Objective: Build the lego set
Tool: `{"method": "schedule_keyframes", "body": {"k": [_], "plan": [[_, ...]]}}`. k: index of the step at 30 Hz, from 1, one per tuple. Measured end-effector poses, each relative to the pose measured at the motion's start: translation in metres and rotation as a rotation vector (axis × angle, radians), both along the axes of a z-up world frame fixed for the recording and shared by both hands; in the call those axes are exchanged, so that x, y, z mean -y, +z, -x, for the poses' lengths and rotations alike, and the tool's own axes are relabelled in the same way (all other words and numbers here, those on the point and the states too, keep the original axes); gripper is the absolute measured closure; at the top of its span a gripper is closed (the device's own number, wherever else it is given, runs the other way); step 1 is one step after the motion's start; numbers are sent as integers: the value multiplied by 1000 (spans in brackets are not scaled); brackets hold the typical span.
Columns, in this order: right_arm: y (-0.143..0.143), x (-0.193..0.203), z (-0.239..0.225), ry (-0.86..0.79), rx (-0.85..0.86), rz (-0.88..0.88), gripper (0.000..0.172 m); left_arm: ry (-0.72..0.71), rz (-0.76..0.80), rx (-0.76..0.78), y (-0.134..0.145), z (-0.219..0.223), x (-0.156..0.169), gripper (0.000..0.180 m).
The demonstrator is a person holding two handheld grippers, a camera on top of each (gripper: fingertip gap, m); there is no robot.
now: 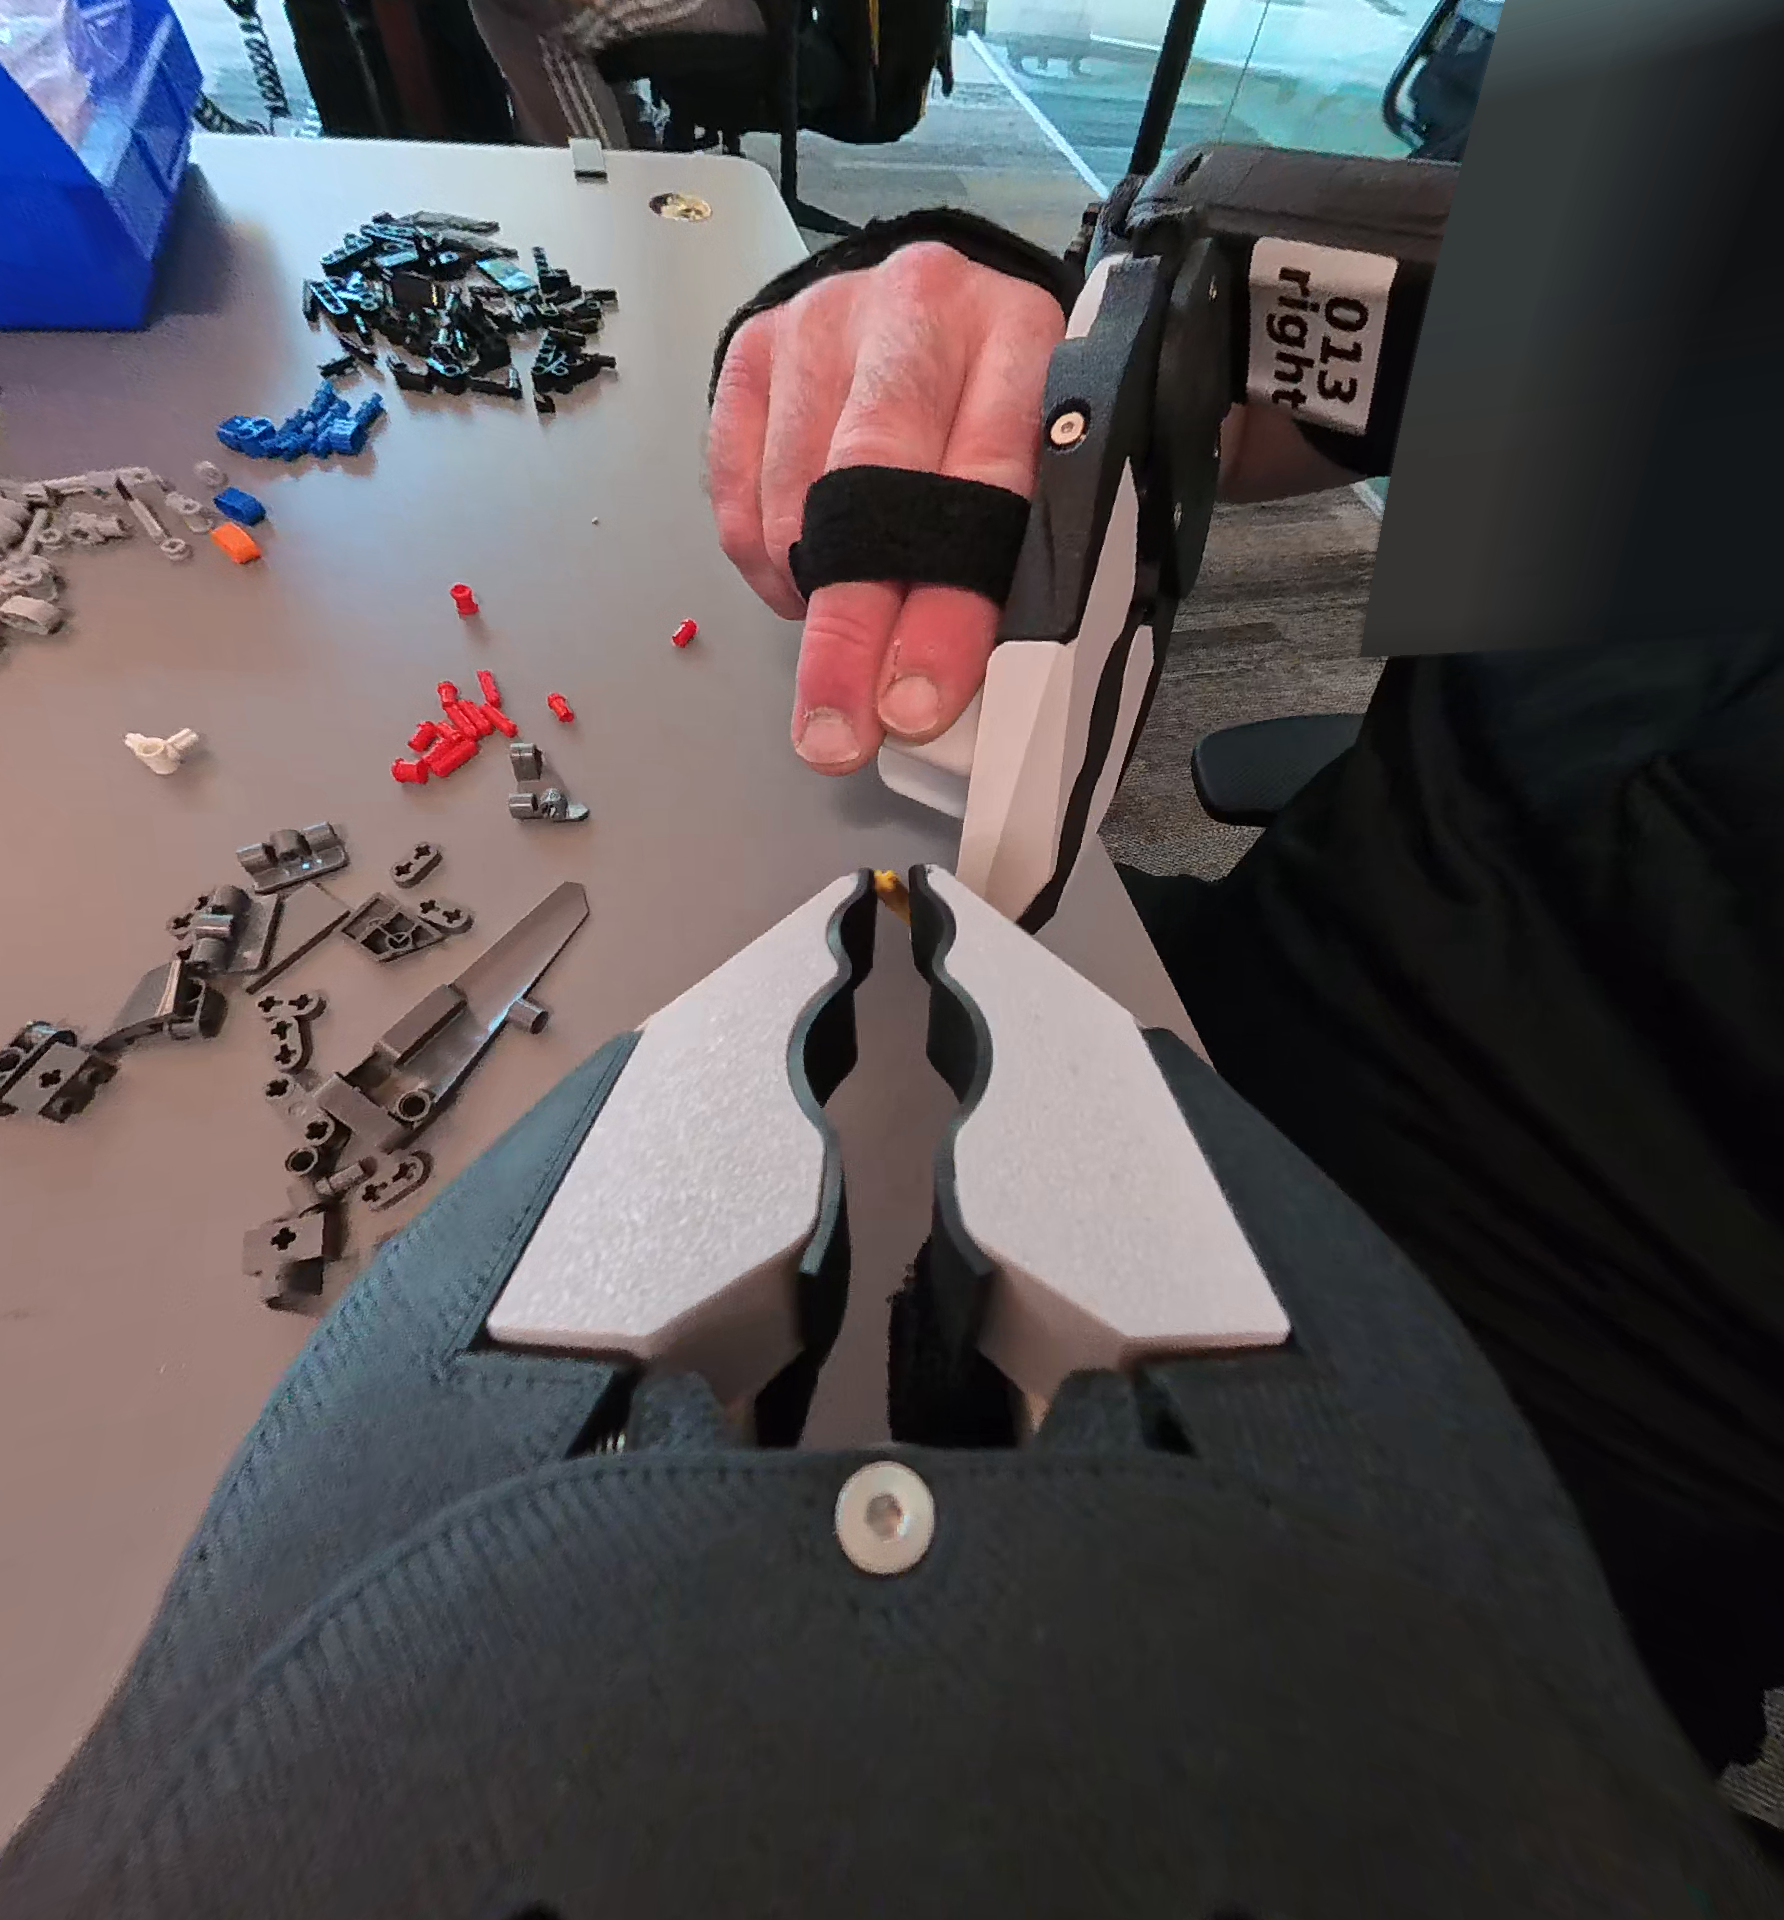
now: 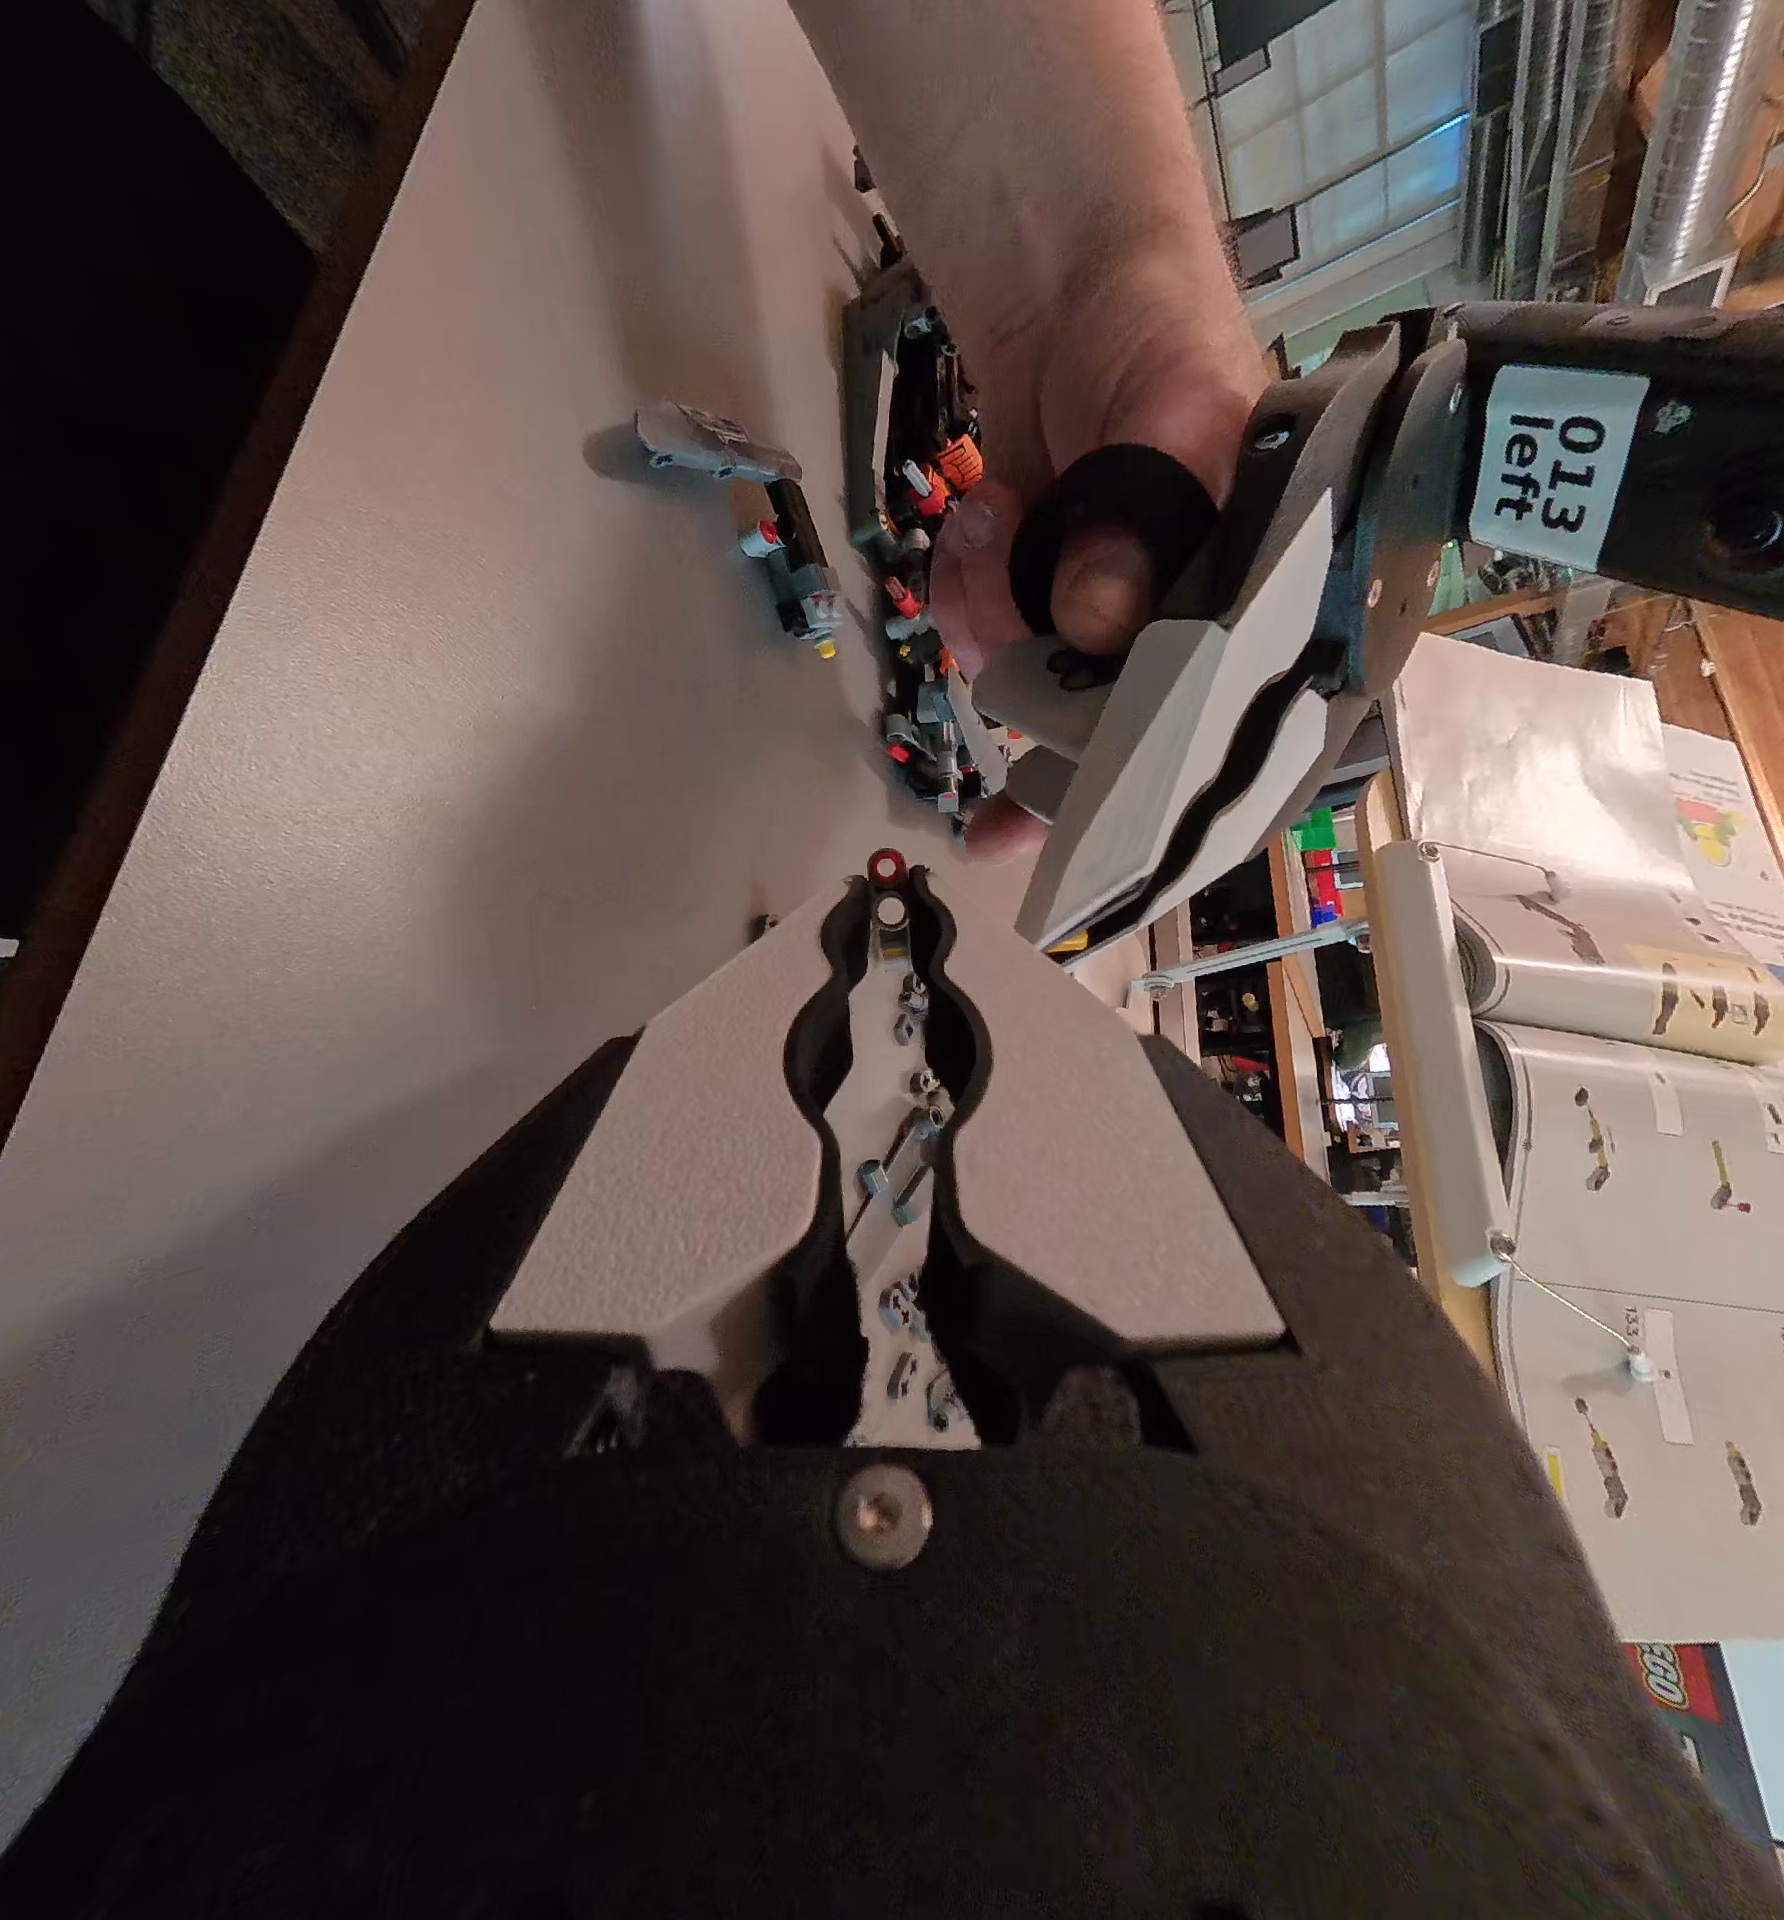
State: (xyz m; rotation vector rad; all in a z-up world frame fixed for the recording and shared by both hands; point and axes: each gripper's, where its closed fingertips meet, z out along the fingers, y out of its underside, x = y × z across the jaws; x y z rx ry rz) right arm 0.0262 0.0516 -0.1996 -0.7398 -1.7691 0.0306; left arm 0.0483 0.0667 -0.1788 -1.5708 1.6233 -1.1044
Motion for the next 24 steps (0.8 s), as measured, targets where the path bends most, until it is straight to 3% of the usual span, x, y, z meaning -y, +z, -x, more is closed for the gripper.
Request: {"method": "schedule_keyframes", "body": {"k": [3, 5, 8, 17, 24], "plan": [[3, -4, 0, -25, -20, 0, 164, 14, -7, 31, 4, -1, -2, 178], [6, -6, -2, -47, -38, -6, 148, 46, -39, 31, 6, -1, -5, 178], [12, -11, -13, -78, -48, -16, 145, 115, -72, 5, 5, -1, -14, 178], [12, -31, -55, -208, -60, 4, 156, 395, -319, -179, -26, -23, -63, 178], [2, -32, -66, -223, -58, 29, 160, 490, -265, -232, -49, -30, -75, 178]]}}
